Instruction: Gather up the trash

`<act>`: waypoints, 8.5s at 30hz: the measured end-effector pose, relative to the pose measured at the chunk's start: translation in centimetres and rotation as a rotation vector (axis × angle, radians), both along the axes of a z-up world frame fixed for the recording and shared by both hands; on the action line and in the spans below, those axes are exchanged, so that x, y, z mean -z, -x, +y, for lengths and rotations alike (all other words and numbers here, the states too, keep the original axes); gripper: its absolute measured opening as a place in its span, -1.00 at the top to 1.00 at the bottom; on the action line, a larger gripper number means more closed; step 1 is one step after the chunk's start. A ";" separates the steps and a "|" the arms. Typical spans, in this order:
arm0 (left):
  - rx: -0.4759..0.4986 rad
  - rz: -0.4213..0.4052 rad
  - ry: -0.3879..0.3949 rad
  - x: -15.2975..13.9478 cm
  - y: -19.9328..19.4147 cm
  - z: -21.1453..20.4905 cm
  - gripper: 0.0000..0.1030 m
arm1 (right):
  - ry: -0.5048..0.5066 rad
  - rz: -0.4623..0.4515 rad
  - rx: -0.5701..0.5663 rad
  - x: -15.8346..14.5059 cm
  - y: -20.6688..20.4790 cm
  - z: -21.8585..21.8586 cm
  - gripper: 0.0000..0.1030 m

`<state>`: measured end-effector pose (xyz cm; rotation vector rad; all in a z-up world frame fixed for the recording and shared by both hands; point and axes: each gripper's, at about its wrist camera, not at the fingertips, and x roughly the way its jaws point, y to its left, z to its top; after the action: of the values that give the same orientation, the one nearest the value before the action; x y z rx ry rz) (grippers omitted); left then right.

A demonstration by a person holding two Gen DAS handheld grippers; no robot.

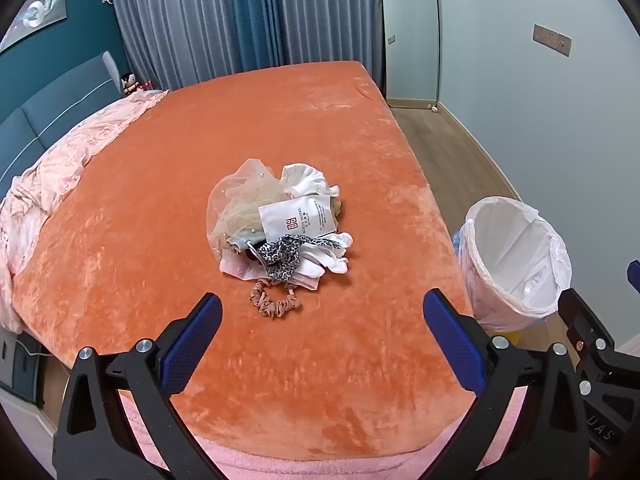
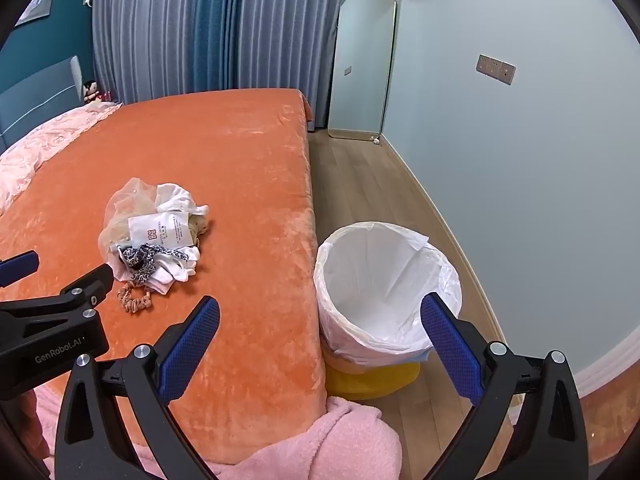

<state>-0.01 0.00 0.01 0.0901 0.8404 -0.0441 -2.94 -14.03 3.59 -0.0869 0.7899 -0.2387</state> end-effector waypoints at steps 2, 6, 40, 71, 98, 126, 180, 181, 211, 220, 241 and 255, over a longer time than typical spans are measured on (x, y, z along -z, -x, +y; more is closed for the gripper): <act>-0.002 -0.002 0.001 0.0 0.0 0.0 -0.86 | 0.000 0.000 0.000 0.0 0.0 0.0 -0.87; -0.002 -0.003 0.003 0.0 0.0 0.0 -0.86 | 0.000 -0.003 -0.002 0.0 0.0 0.1 -0.87; -0.022 -0.002 0.013 -0.3 0.2 0.9 -0.86 | 0.015 -0.006 -0.027 -0.5 0.2 0.9 -0.87; -0.023 0.000 0.015 -0.2 0.5 1.0 -0.86 | 0.018 -0.007 -0.029 -0.8 0.2 1.3 -0.87; -0.023 -0.001 0.015 -0.3 0.7 1.0 -0.86 | 0.022 -0.011 -0.023 -1.2 0.1 0.8 -0.87; 0.002 0.000 0.020 0.3 -0.1 1.3 -0.86 | 0.004 -0.077 0.008 -1.1 0.5 1.5 -0.87; 0.025 0.256 0.209 15.6 -18.2 9.8 0.85 | -0.229 0.271 -0.186 18.2 -17.8 11.7 -0.05; 0.024 0.252 0.218 15.3 -18.1 10.1 0.86 | -0.244 0.276 -0.190 18.4 -18.0 11.8 0.04; 0.042 0.043 0.335 0.6 -11.8 12.0 0.86 | -0.352 0.021 -0.269 6.8 -14.7 10.1 0.97; 0.115 0.010 0.355 -3.8 -10.5 9.9 0.86 | -0.347 -0.112 -0.267 0.8 -12.7 7.3 0.97; 0.441 0.081 0.471 -10.1 -11.0 -5.3 0.86 | -0.238 -0.259 -0.088 -6.8 -8.7 -5.8 0.97; 0.442 0.135 0.458 -7.5 -11.3 -7.3 0.85 | -0.253 -0.237 -0.049 -5.1 -7.6 -8.2 0.97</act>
<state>11.33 -7.33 7.55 -0.1621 0.9142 -0.6607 4.65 -22.24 8.67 0.1582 0.5757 -0.0983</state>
